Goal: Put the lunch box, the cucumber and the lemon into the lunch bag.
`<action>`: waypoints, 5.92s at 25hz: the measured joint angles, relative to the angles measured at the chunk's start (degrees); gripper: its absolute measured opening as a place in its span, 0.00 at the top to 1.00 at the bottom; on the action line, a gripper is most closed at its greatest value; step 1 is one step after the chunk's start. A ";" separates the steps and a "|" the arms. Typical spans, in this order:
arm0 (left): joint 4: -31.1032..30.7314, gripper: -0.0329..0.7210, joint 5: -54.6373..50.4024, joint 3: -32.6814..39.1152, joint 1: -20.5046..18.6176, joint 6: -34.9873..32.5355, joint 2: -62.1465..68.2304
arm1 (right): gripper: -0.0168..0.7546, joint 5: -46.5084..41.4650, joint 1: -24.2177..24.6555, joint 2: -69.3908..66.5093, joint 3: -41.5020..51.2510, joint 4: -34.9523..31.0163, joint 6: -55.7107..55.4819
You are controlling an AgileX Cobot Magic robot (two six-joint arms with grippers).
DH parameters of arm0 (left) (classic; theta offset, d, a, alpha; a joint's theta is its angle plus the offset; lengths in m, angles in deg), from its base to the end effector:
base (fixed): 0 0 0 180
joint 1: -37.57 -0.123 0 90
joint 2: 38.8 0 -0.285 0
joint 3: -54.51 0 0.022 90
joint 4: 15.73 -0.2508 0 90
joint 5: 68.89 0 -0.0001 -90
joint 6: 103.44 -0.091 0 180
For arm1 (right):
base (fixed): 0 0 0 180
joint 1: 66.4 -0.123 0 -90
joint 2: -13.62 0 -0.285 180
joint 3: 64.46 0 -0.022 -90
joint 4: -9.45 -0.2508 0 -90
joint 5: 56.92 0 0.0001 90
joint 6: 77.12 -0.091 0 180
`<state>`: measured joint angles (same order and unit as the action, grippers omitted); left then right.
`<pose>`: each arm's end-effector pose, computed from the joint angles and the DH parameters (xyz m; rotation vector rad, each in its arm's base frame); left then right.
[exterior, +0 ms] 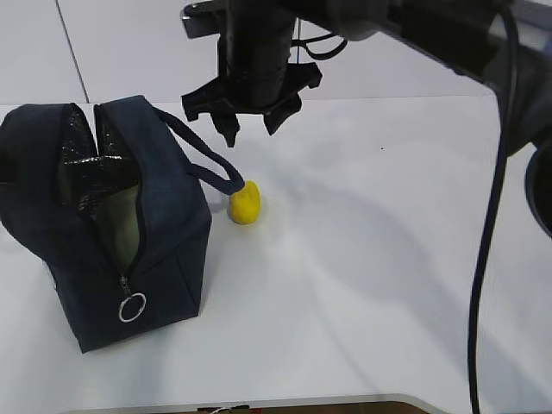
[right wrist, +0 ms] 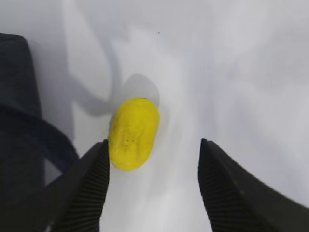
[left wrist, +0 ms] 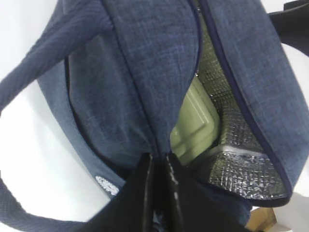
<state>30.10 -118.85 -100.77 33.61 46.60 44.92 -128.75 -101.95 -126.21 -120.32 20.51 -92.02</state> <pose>0.2566 -0.0324 0.2832 0.0492 2.4985 -0.7423 0.4180 0.2783 0.2736 -0.5076 2.6297 0.0061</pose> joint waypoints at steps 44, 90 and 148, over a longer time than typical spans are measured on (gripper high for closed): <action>-1.51 0.97 0.43 0.00 0.00 1.17 -0.09 | 0.37 0.64 2.79 -10.15 0.13 -9.41 -5.56; 0.40 0.97 0.45 0.00 0.00 1.17 -0.09 | 0.51 0.48 2.91 -12.08 -15.32 2.69 -5.56; 16.91 0.97 0.87 0.00 0.00 -3.32 -0.09 | 0.52 0.07 -0.20 6.39 6.91 -41.30 20.65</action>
<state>47.01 -117.98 -100.77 33.61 43.27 44.83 -128.67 -102.15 -119.81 -113.42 -20.79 -71.38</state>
